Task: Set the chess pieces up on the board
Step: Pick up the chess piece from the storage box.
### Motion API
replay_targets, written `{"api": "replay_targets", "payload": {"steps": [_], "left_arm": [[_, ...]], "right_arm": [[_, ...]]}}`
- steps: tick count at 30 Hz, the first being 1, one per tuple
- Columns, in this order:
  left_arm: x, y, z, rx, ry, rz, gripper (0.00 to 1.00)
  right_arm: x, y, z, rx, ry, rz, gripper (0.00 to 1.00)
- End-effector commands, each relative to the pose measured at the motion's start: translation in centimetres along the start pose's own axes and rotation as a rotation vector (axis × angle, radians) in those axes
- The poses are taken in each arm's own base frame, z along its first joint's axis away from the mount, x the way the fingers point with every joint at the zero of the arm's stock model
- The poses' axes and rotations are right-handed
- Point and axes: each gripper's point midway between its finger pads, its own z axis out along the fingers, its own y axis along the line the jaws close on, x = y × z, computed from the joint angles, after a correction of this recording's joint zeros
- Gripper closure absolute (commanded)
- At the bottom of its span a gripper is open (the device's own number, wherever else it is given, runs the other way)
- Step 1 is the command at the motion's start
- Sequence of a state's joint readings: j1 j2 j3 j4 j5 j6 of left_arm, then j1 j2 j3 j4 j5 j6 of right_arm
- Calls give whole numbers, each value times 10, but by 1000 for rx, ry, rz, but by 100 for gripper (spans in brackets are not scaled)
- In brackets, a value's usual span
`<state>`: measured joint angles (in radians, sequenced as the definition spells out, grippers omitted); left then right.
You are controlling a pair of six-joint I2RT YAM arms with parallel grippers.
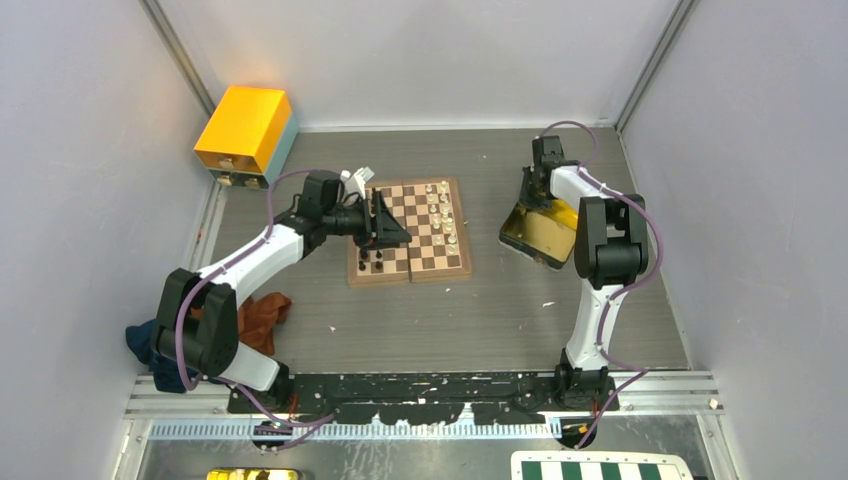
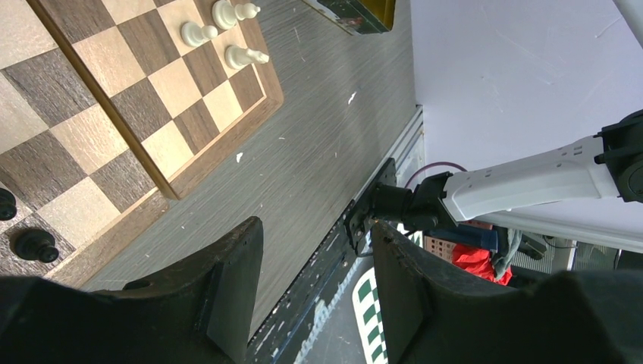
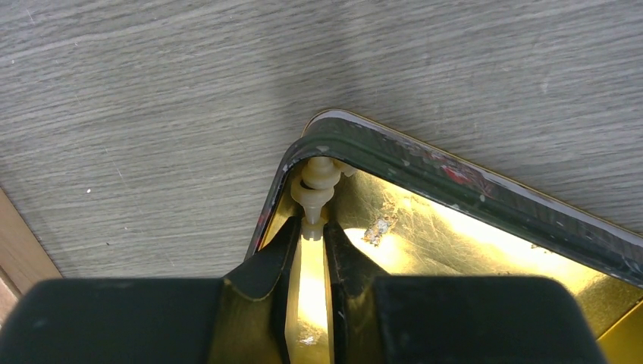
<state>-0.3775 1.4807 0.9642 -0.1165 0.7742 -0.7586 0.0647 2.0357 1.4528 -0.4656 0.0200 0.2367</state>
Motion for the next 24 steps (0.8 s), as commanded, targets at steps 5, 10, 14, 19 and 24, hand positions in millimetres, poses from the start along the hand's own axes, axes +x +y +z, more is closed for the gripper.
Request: {"api": "replay_targets", "payload": {"steps": [5, 10, 14, 19, 24], "left_arm": [[-5, -12, -7, 34, -35, 38, 44], [-5, -14, -9, 34, -45, 46, 44], [-5, -15, -10, 35, -49, 49, 44], [-5, -16, -12, 34, -57, 57, 44], [-3, -14, -13, 31, -59, 57, 44]], "right_arm": [[-1, 4, -23, -14, -17, 2, 89], [-1, 14, -44, -63, -13, 42, 90], [-2, 18, -60, -81, -11, 65, 91], [-1, 22, -75, -98, 1, 84, 94], [1, 23, -86, -112, -3, 74, 97]]}}
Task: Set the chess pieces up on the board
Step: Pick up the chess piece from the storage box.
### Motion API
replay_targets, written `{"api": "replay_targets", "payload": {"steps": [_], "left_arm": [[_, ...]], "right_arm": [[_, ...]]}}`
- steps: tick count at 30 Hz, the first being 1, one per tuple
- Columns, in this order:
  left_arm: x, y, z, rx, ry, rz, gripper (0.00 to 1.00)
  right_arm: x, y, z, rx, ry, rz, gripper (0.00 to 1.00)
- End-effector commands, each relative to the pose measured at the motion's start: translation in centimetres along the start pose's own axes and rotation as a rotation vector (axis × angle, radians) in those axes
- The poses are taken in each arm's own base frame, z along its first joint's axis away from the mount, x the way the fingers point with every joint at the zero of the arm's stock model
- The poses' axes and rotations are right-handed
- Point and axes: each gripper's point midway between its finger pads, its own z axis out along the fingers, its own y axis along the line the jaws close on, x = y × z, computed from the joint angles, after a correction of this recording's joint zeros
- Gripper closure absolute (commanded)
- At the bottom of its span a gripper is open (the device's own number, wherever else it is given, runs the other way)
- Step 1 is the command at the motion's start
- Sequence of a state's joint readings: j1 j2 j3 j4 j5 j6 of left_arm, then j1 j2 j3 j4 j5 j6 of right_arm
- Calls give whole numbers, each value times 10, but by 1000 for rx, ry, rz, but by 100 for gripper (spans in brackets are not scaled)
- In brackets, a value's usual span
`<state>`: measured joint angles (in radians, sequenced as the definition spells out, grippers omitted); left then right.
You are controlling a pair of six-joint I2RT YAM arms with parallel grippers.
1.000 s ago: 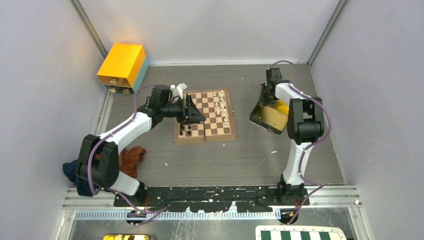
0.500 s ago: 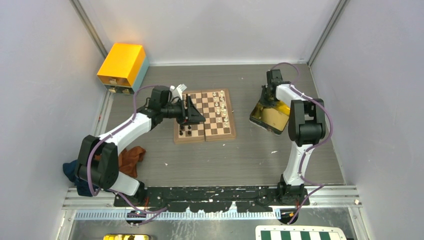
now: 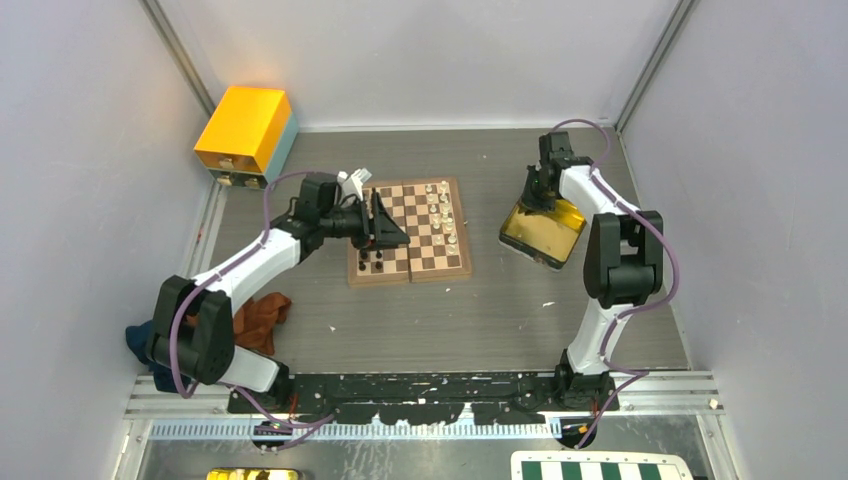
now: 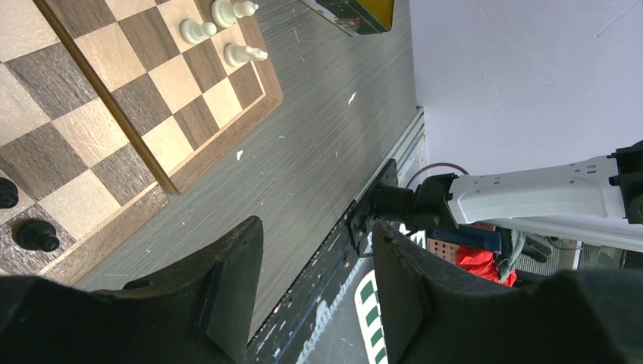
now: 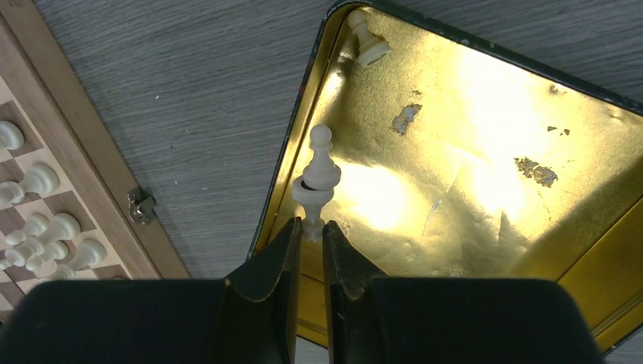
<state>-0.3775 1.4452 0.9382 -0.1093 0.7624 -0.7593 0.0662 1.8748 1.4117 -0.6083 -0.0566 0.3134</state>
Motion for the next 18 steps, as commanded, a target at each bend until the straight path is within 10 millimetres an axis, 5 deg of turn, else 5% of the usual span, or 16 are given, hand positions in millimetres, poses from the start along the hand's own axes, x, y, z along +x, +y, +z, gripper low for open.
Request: {"api": "replay_targets", "payload": {"steps": [1, 8, 13, 18], "left_arm": [[-6, -12, -8, 31, -44, 46, 44], [-4, -12, -9, 35, -48, 40, 44], [-2, -13, -11, 37, -49, 41, 44], [-3, -11, -9, 31, -46, 46, 44]], "right_arm": [[-8, 12, -31, -44, -44, -9, 98], [-7, 1, -28, 2, -51, -40, 93], [-8, -1, -24, 13, -44, -55, 99], [-1, 7, -41, -3, -60, -94, 99]]}}
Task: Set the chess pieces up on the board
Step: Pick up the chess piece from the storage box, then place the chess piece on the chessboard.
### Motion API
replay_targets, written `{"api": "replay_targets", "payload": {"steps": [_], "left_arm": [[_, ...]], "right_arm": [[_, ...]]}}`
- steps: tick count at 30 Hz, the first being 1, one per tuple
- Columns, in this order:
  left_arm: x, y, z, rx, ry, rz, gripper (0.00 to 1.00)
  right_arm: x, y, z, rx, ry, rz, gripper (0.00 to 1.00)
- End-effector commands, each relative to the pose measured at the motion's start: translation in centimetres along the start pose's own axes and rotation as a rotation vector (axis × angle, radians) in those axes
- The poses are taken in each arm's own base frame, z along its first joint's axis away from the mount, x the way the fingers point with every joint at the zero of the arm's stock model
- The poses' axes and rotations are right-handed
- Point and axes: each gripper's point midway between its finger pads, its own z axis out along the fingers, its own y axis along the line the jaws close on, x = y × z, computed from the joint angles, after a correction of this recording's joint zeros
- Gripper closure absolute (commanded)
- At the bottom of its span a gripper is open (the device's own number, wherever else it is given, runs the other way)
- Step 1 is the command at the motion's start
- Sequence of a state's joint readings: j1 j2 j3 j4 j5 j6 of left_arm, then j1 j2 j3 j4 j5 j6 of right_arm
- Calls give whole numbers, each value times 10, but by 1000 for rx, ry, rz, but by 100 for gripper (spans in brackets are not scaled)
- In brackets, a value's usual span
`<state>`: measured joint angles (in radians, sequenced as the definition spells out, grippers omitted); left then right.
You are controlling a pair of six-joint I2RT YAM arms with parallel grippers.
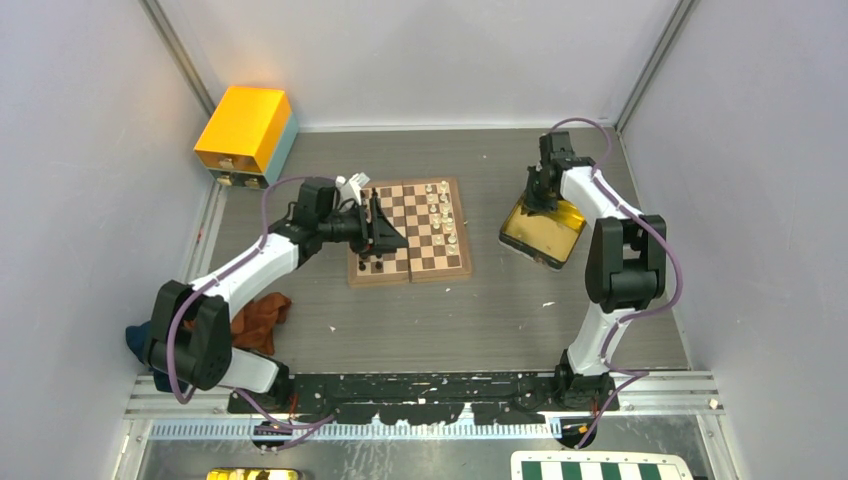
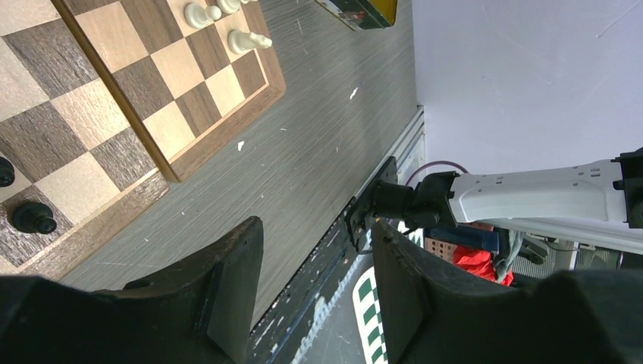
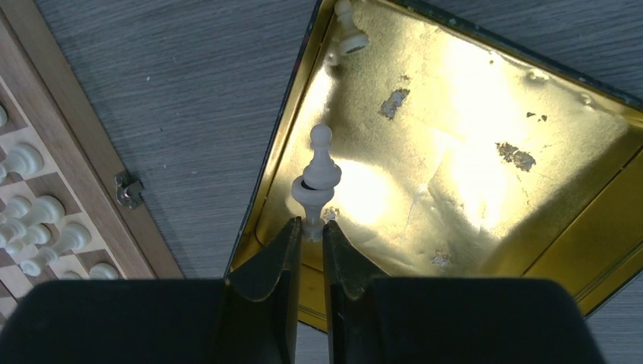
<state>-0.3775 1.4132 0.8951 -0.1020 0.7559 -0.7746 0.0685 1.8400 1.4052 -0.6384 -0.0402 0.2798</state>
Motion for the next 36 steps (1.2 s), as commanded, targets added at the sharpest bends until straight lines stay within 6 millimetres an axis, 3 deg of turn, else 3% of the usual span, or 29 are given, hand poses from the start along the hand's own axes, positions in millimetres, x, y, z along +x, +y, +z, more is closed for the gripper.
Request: {"api": "replay_targets", "payload": {"steps": [1, 10, 17, 21, 27, 36], "left_arm": [[-12, -15, -4, 43, -37, 65, 44], [-22, -29, 6, 122, 16, 44, 44], [-30, -48, 9, 188, 7, 26, 44], [-27, -59, 12, 210, 16, 39, 44], [-28, -68, 17, 230, 19, 27, 44], [-28, -70, 26, 256, 25, -5, 44]], "right_arm": [[-2, 14, -36, -26, -63, -78, 99], [32, 65, -104, -260, -86, -204, 99], [80, 109, -144, -463, 19, -320, 99], [108, 133, -158, -529, 82, -393, 99], [129, 164, -175, -599, 88, -451, 99], [142, 192, -183, -637, 84, -511, 99]]}}
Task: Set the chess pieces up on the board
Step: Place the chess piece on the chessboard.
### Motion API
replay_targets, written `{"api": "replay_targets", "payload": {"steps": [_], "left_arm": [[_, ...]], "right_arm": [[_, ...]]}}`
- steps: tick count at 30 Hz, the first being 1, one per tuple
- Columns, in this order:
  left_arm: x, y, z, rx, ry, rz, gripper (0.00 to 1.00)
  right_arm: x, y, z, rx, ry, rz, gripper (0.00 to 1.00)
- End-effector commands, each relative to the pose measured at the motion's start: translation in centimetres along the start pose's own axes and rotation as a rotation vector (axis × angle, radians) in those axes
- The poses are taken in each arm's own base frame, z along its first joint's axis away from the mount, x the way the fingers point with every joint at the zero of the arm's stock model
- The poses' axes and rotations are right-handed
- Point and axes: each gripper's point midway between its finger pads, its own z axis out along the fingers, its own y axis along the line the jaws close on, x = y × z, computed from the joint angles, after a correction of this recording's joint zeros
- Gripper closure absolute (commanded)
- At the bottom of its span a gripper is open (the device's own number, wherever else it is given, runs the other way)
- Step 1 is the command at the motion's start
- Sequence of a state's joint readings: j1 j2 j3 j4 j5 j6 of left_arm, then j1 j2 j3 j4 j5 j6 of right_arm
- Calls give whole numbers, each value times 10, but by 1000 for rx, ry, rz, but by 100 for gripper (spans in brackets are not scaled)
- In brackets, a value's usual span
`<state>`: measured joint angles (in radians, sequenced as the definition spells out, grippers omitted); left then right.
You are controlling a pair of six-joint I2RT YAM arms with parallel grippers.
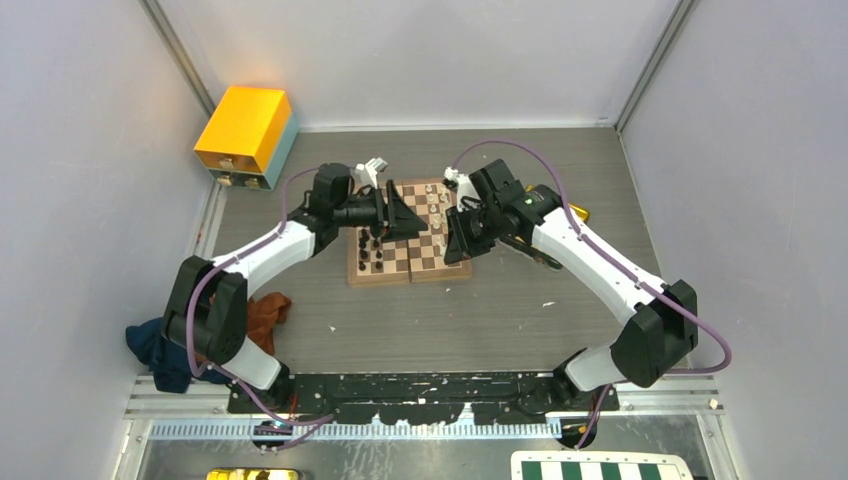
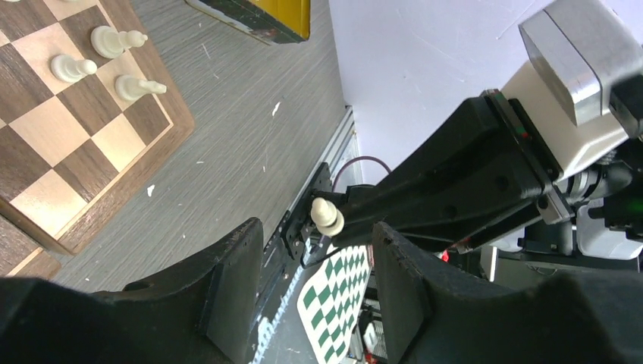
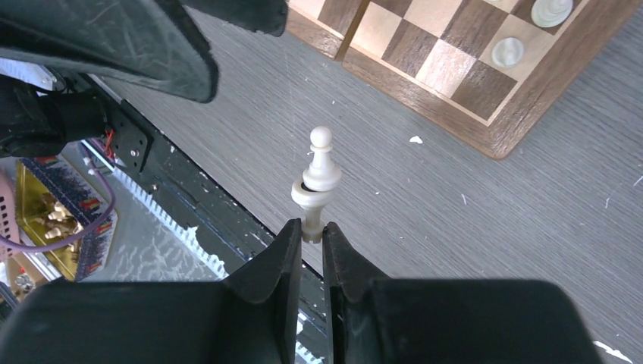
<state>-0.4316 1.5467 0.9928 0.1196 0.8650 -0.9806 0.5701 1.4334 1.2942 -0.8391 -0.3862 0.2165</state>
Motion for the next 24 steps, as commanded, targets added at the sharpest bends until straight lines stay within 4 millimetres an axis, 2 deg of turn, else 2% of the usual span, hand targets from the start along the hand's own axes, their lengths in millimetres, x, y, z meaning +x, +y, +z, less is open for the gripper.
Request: {"api": "replay_targets", "payload": {"steps": [1, 8, 19, 24], "left_arm": [[-8, -21, 4, 72, -9, 48, 44], [-4, -23, 15, 79, 20, 44, 44], [-1, -28, 24, 90, 41, 42, 44], [-1, -28, 25, 91, 44, 43, 48]], "right_arm": [[-22, 21, -13, -40, -79, -34, 99], [-28, 31, -13, -63, -95, -52, 99], [-34, 32, -2, -78, -78, -66, 99], [-36, 31, 0, -81, -78, -71, 99]]}}
